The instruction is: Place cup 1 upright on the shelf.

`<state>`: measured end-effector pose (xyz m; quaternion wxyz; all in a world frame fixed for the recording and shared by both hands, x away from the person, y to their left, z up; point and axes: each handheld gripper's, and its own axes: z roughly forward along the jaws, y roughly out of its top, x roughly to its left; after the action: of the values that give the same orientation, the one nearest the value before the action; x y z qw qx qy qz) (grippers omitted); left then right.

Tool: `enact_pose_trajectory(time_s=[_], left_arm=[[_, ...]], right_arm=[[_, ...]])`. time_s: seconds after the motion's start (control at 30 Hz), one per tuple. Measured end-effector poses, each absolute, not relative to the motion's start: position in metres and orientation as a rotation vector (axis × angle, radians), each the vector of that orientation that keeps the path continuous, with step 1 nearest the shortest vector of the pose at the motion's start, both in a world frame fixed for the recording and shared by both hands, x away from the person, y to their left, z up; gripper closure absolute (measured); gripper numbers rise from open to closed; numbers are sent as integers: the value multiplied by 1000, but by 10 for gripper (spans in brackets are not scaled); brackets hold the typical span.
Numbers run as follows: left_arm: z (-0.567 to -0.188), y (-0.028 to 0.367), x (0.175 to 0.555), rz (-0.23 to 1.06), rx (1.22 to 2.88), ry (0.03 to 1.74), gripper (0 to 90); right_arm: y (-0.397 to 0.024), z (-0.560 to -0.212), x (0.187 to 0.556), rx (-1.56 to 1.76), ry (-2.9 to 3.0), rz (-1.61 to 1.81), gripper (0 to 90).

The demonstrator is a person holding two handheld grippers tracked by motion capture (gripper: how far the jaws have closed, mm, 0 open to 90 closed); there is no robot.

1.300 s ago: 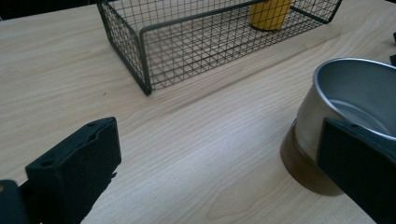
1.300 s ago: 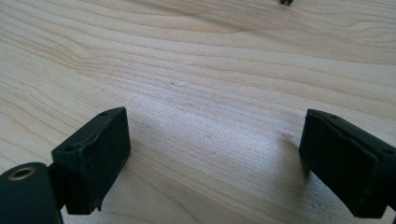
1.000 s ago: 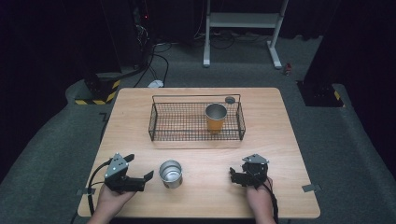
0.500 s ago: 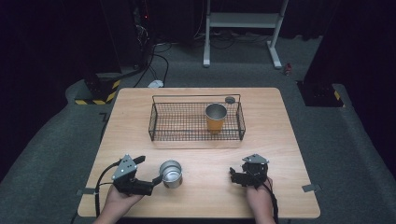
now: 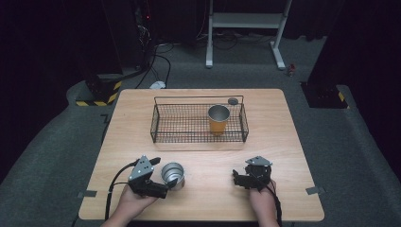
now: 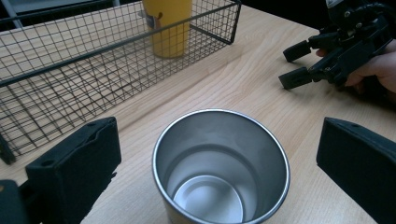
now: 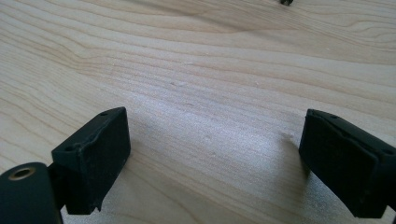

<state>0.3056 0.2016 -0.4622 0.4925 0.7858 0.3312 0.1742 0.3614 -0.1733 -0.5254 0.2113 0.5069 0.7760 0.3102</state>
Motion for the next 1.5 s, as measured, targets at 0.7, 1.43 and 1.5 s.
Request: enact_pose_trajectory(time_s=[0.7, 1.43, 1.5], left_arm=[[-492, 195, 313, 407, 1940, 788, 4], [-503, 194, 316, 407, 1948, 785, 7], [-504, 194, 317, 417, 1949, 786, 7]], right_arm=[[-173, -526, 361, 1407, 2155, 864, 89], [-173, -526, 361, 1408, 2155, 864, 89], [-173, -525, 361, 1408, 2156, 863, 89]])
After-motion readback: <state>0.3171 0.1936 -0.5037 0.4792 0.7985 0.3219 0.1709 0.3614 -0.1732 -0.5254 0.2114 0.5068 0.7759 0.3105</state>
